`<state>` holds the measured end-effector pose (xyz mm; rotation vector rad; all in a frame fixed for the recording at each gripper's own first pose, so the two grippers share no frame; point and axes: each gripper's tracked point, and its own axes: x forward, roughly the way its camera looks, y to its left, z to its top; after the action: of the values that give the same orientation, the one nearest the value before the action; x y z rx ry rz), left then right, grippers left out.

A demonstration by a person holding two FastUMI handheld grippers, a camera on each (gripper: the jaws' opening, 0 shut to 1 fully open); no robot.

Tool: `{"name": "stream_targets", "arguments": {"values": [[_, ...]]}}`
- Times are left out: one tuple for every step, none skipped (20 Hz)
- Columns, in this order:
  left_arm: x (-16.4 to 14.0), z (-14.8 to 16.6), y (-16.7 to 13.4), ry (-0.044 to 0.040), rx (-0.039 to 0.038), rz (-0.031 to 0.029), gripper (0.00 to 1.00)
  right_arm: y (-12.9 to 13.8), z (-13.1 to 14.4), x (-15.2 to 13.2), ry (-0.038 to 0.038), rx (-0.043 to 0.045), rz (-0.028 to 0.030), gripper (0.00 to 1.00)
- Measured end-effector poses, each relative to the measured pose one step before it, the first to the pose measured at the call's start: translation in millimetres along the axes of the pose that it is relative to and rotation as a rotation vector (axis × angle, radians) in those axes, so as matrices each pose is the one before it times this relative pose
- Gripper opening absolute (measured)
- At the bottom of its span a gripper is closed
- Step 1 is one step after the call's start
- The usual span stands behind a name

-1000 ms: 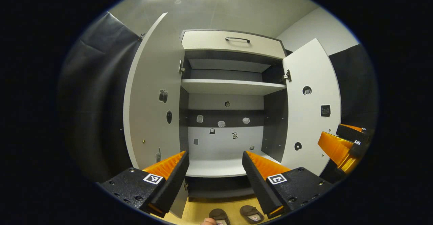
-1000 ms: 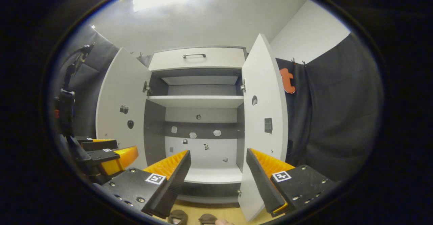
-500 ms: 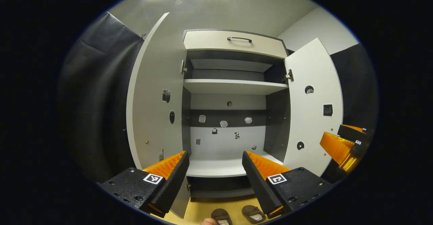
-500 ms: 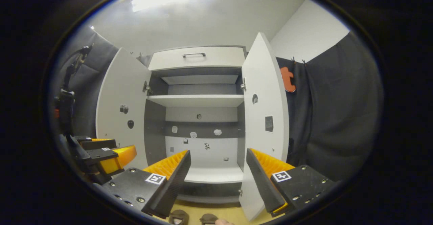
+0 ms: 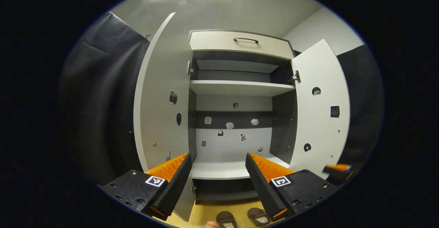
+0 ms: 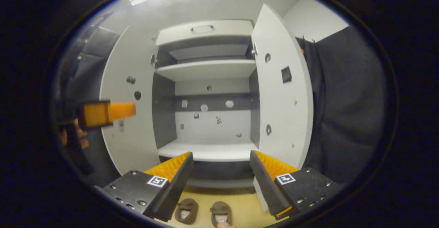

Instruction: Grab one shoe with the right hand and put it into the shoe cabinet, grab the other shoe with the left hand and put it into the shoe cabinet; then close the right door with the right hand and the left door with the left hand.

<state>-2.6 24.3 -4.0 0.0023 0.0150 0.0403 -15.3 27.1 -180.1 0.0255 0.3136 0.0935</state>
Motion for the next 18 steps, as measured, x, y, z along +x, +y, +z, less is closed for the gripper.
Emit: {"name": "stream_targets", "arguments": {"values": [[-0.03, -2.0, 2.74, 0.00265, 0.00069, 0.00631, 0.96, 5.07, -34.62, 4.43, 0.06038, 0.00615, 0.02088, 0.99], [-0.64, -1.29, 3.06, 0.00395, 0.0025, 0.00645, 0.96, 3.92, -35.71, 5.0, 0.06645, 0.00851, 0.0174, 0.99], [-0.92, -1.87, 3.48, 0.00509, 0.00302, 0.0068, 0.96, 1.69, -33.3, 6.07, 0.0734, 0.00989, 0.0126, 0.99], [-1.07, -1.58, 2.75, 0.0051, 0.00307, 0.00455, 0.96, 2.54, -30.35, 7.17, 0.06616, 0.00989, 0.0128, 0.99], [-1.5, -2.28, 1.97, 0.00571, 0.00168, 0.00254, 0.96, 0.69, -23.94, 8.02, 0.05493, 0.00773, 0.0098, 0.99], [-1.23, -0.75, 1.89, 0.0027, -0.00081, 0.00318, 0.96, 0.91, -24.66, 9.24, 0.05654, 0.00708, 0.00451, 0.99], [-2.47, -1.77, 3.13, 0.0033, -0.00141, 0.0042, 0.96, -0.32, -20.91, 11.19, 0.04561, 0.00726, 0.00898, 0.99], [-2.1, -0.21, 3.31, 0.00019, -0.00286, 0.00644, 0.93, -0.97, -16.07, 11.48, 0.03802, 0.00221, 0.00406, 0.99], [-2.74, 0.24, 3.66, -0.00144, -0.00513, 0.00771, 0.96, -0.05, -13.28, 10.08, 0.03283, -0.00359, 0.00465, 0.95], [-2.86, -0.95, 3.3, -0.0012, -0.00769, 0.00936, 0.96, 0.21, -13.65, 10.42, 0.03401, -0.00236, 0.00682, 0.95], [-3.23, -0.95, 3.52, 0.002, -0.00866, 0.00915, 0.96, 1.17, -13.68, 6.85, 0.0375, -0.00308, 0.0109, 0.95], [-3.31, -1.44, 3.64, 0.00125, -0.00641, 0.01013, 0.93, 2.14, -10.62, 10.06, 0.02946, 0.0052, 0.00831, 1.0], [-3.77, -1.22, 5.4, 0.00088, -0.003, 0.0129, 0.96, 0.12, -9.73, 11.06, 0.02123, 0.00699, 0.0008, 1.0], [-3.35, 0.36, 5.72, -0.0029, -0.00132, 0.01354, 0.96, -0.33, -5.2, 9.88, 0.01436, 0.00556, -0.001, 1.0], [-2.74, 0.78, 6.42, -0.00461, 0.00014, 0.01336, 0.96, -1.25, -4.19, 10.18, 0.01252, 0.00015, -0.00468, 1.0], [-2.57, 0.48, 5.5, -0.00123, 0.00313, 0.01193, 0.96, -3.01, -4.35, 13.27, 0.01712, -0.00346, -0.01143, 0.95], [-2.5, -1.02, 6.71, -0.00019, 0.00529, 0.01606, 0.96, -2.31, -4.49, 9.47, 0.01335, -0.0033, -0.00945, 0.86], [-1.8, -0.11, 7.41, -0.00279, 0.00388, 0.01898, 0.96, -4.46, 0.23, 11.2, 0.01106, -0.00388, -0.0221, 0.83]]}}
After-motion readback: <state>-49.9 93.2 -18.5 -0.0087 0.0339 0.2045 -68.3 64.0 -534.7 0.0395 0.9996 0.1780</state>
